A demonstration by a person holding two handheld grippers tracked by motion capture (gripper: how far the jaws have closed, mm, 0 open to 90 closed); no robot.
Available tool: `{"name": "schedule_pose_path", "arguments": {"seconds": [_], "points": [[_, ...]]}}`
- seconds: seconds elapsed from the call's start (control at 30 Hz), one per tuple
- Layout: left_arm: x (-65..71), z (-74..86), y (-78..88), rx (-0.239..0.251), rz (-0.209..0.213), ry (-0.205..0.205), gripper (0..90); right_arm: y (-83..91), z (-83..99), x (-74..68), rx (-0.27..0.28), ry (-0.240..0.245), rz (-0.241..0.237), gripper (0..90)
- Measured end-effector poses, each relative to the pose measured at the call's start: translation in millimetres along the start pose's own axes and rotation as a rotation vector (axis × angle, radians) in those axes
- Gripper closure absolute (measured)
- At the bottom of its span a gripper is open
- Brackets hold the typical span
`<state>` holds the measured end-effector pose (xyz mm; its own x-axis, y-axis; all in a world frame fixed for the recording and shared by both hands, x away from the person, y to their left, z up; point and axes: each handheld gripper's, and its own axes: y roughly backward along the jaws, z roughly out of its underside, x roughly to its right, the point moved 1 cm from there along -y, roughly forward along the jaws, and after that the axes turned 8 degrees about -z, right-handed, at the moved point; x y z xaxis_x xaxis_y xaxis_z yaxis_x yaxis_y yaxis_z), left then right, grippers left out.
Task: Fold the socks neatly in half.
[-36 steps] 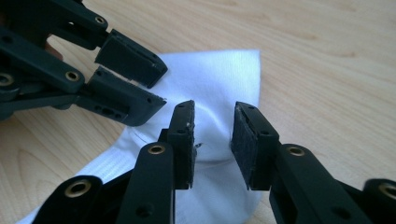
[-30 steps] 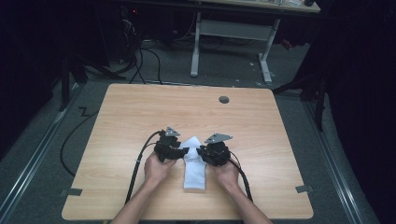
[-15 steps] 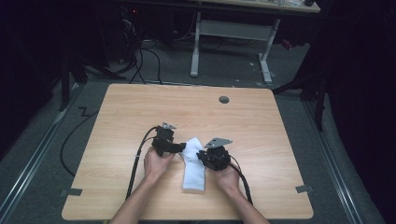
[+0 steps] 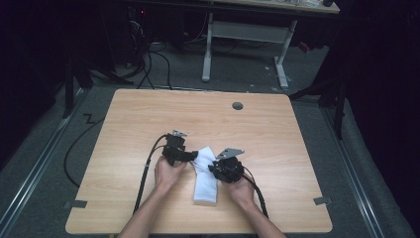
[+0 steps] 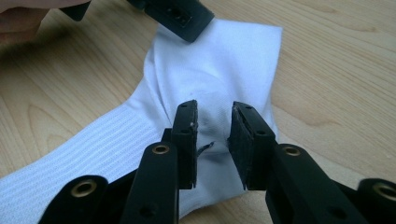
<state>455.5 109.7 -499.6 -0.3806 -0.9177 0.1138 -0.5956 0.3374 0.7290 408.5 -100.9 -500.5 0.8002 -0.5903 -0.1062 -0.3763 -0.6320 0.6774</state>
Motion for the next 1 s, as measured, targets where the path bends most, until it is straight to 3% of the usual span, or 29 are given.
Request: {"name": "schedule_pose_path", "arguments": {"seconds": [0.17, 0.37, 0.6, 0.8, 1.0], "points": [[-0.4, 0.2, 0.8, -0.005, 0.006, -0.006, 41.9, 5.4, -1.9, 1.2, 0.033, -0.020, -0.007, 75.3], [4.6, 0.8, 0.0, -0.005, 0.021, -0.029, 47.6, 13.0, -4.9, -2.0, 0.043, -0.010, -0.020, 79.5], [8.4, 1.8, 1.2, -0.021, 0.043, -0.055, 55.7, 7.8, -2.4, -8.8, 0.017, 0.004, -0.042, 78.9], [8.9, 2.5, 2.5, -0.035, 0.058, -0.067, 61.0, -2.5, 2.7, -9.4, -0.017, 0.002, -0.025, 75.8], [5.4, 2.6, 2.5, -0.044, 0.088, -0.046, 68.0, -2.7, 1.8, -9.6, -0.022, 0.010, -0.012, 75.5]]}}
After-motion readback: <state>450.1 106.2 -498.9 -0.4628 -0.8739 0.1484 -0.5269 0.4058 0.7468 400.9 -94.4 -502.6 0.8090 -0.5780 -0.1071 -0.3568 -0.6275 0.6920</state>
